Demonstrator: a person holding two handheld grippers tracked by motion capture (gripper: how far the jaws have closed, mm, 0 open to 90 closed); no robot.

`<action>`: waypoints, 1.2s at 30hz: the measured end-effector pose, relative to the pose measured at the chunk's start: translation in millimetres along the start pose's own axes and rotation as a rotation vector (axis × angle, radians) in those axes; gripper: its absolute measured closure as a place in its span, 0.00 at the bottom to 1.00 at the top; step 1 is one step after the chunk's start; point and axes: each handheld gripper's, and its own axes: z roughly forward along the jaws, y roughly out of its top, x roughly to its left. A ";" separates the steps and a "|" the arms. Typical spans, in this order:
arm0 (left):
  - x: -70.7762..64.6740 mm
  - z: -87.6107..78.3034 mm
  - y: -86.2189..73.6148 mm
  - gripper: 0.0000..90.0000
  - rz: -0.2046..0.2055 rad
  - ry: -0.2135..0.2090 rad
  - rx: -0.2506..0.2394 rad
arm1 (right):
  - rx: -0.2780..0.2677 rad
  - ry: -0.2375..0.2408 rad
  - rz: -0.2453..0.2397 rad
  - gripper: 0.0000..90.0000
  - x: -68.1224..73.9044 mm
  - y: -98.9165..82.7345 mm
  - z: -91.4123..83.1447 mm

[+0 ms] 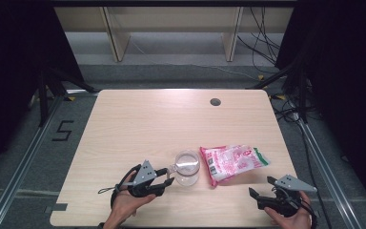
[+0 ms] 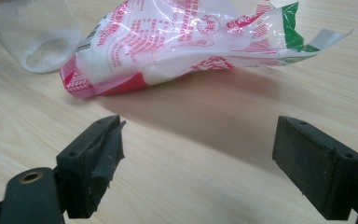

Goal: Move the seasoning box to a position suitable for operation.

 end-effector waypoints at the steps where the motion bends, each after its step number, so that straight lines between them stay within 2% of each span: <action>1: 0.0 0.0 0.0 0.69 0.000 0.000 0.000 | 0.000 0.000 0.000 0.19 0.0 0.0 0.0; 2: 1.2 2.3 0.7 0.69 0.013 0.005 -0.007 | 0.000 0.001 0.000 0.19 0.1 -0.1 0.0; 3: 1.2 2.9 0.9 0.72 0.008 0.014 -0.002 | -0.002 0.002 -0.002 0.20 -0.1 -0.1 0.0; 4: 3.6 4.4 1.8 0.75 0.026 0.015 -0.005 | -0.003 0.003 -0.004 0.20 -0.2 -0.1 0.0; 5: 4.7 5.3 2.5 0.77 0.023 0.012 -0.002 | 0.012 0.016 0.044 0.20 3.3 -0.5 -0.4; 6: 4.2 7.7 3.0 0.80 0.015 0.010 0.006 | 0.008 0.013 0.020 0.20 1.9 -0.5 0.3; 8: 3.7 9.3 3.8 0.80 0.018 0.012 0.009 | 0.011 0.016 0.030 0.21 2.8 -0.6 0.5; 9: 3.8 9.5 4.6 0.80 0.026 0.024 0.016 | 0.007 0.014 0.012 0.21 1.5 -0.5 0.6; 10: 4.0 11.1 5.6 0.80 0.019 0.024 0.010 | 0.009 0.018 0.025 0.21 2.4 -0.6 0.4; 11: 7.2 11.2 7.8 0.81 0.049 0.025 0.030 | -0.001 0.018 0.004 0.22 1.1 -0.4 0.5; 14: 8.7 13.3 8.9 0.81 0.045 0.036 0.028 | -0.002 0.019 0.007 0.22 1.3 -0.2 0.4; 15: 11.2 15.8 9.4 0.81 0.044 0.037 0.023 | 0.008 0.021 0.034 0.22 3.3 -0.4 0.2; 17: 14.2 17.3 10.3 0.81 0.041 0.027 0.024 | 0.008 0.021 0.035 0.22 3.4 -0.4 0.1; 18: 15.9 17.7 11.2 0.81 0.057 0.033 0.028 | 0.001 0.021 0.027 0.22 2.4 -0.5 0.3; 19: 16.1 19.1 11.3 0.81 0.040 0.036 0.025 | 0.000 0.022 0.026 0.23 2.3 -0.6 0.3; 21: 18.8 21.5 12.9 0.81 0.050 0.032 0.026 | 0.008 0.028 0.036 0.23 2.7 -0.8 0.4; 22: 19.7 22.6 13.0 0.81 0.042 0.029 0.024 | 0.007 0.029 0.035 0.23 2.7 -0.8 0.5; 23: 21.2 23.2 13.3 0.81 0.047 0.030 0.025 | -0.004 0.024 0.000 0.23 0.3 -0.6 0.9; 25: 22.4 24.4 13.4 0.81 0.042 0.026 0.018 | -0.005 0.024 0.002 0.23 0.4 -0.6 0.8; 26: 25.5 25.0 14.2 0.81 0.046 0.036 0.025 | 0.005 0.021 0.020 0.23 1.0 -1.2 1.3; 29: 30.3 26.2 14.4 0.81 0.046 0.037 0.018 | -0.002 0.024 -0.002 0.23 -1.5 -1.1 1.8; 30: 32.0 25.2 15.0 0.81 0.050 0.045 0.032 | -0.002 0.024 -0.002 0.23 -1.5 -1.1 1.8; 31: 33.4 25.7 14.8 0.81 0.047 0.047 0.027 | 0.007 0.029 0.038 0.23 0.8 -1.7 1.3; 33: 35.0 25.5 15.1 0.81 0.056 0.047 0.029 | 0.008 0.030 0.034 0.23 0.5 -1.7 1.5; 34: 36.7 25.1 15.6 0.82 0.080 0.050 0.032 | -0.001 0.026 0.001 0.23 -2.8 -1.8 2.8; 35: 38.4 24.5 15.0 0.82 0.073 0.066 0.040 | 0.010 0.027 0.039 0.23 -0.5 -2.2 2.0; 36: 38.4 24.5 15.0 0.83 0.073 0.066 0.040 | 0.010 0.027 0.039 0.23 -0.5 -2.2 2.0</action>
